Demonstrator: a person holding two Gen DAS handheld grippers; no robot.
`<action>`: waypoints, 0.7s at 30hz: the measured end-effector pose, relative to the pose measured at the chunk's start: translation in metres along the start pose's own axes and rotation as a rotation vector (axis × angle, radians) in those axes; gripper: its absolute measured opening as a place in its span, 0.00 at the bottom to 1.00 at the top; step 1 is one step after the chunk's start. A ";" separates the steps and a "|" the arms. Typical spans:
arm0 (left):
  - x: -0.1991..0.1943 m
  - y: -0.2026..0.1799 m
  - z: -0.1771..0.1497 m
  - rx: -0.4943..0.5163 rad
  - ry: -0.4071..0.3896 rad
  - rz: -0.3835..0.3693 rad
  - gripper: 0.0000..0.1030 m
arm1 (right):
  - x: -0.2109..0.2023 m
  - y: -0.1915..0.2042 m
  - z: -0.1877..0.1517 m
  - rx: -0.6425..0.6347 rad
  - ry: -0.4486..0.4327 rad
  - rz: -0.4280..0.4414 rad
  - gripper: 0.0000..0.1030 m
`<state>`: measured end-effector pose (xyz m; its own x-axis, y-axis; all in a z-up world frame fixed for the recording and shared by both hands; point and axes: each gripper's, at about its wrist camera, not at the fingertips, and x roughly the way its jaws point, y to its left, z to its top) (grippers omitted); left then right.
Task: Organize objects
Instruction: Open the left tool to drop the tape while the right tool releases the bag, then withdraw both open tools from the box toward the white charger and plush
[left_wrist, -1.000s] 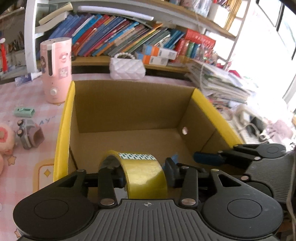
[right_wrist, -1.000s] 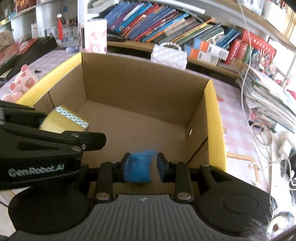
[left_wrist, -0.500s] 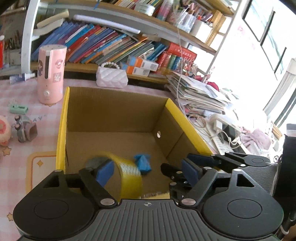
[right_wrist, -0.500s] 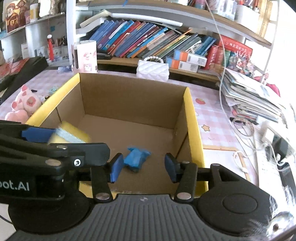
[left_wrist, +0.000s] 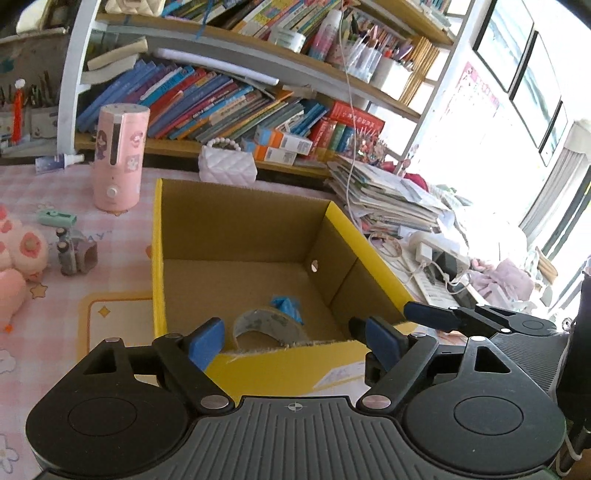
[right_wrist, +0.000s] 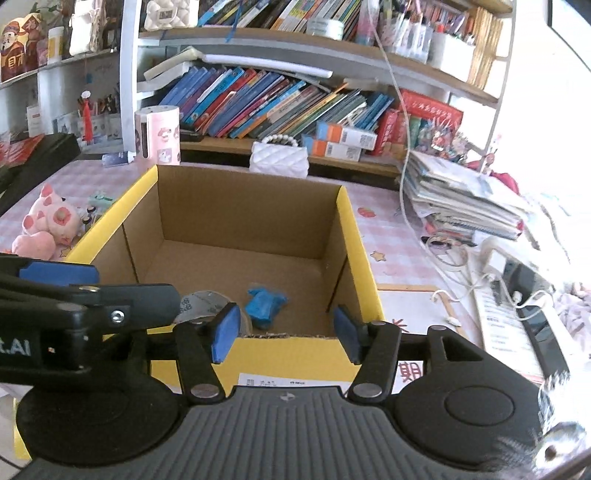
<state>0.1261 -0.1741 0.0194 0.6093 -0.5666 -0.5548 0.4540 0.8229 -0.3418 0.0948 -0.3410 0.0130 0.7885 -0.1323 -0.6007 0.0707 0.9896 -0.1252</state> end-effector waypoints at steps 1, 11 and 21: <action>-0.004 -0.001 -0.001 0.012 -0.005 0.001 0.83 | -0.003 0.001 -0.001 0.004 -0.004 -0.008 0.55; -0.034 0.017 -0.033 0.002 0.044 0.037 0.83 | -0.026 0.021 -0.032 0.116 0.084 -0.017 0.57; -0.067 0.041 -0.072 -0.014 0.106 0.138 0.83 | -0.052 0.058 -0.066 0.169 0.149 -0.009 0.57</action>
<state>0.0572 -0.0993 -0.0120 0.5924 -0.4413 -0.6740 0.3617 0.8933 -0.2669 0.0173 -0.2804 -0.0149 0.6892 -0.1360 -0.7117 0.1887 0.9820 -0.0048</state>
